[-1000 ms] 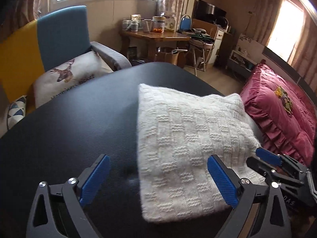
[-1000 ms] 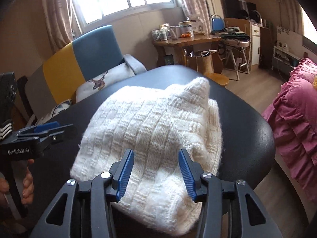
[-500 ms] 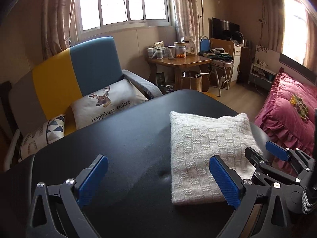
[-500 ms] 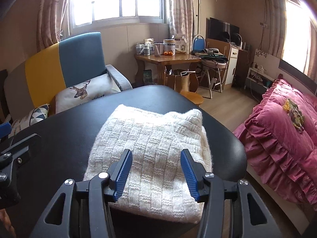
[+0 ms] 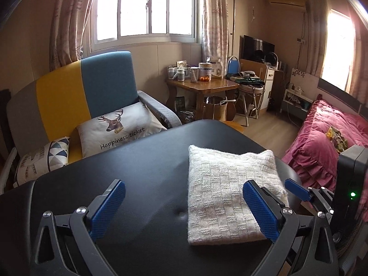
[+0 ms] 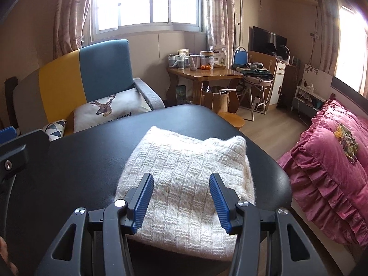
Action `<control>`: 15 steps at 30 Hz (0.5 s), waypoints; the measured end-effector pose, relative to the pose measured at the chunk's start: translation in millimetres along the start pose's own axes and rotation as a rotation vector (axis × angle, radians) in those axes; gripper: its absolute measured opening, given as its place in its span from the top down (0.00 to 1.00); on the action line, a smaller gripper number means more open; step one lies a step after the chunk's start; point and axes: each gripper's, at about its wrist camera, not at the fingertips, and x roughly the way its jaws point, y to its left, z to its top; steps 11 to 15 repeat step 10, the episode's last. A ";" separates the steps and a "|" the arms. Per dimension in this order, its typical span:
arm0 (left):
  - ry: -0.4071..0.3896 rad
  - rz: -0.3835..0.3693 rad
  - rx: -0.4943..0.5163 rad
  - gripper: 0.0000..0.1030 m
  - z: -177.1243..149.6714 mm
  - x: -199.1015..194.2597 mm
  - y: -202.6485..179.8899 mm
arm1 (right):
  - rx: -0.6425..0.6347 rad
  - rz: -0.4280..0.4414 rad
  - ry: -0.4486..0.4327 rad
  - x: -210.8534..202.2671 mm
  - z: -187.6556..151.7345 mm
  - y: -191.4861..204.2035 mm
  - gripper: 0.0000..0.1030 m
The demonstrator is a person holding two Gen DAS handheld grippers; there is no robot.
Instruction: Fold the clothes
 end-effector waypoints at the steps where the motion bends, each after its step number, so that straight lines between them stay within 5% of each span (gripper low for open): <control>1: -0.001 0.002 0.005 0.00 0.4 0.1 -1.4 | -0.002 0.002 0.005 0.9 -1.2 0.1 0.50; 15: -0.029 -0.015 0.015 0.00 0.0 -3.5 -6.3 | 0.031 0.004 0.035 5.9 -13.1 -11.2 0.50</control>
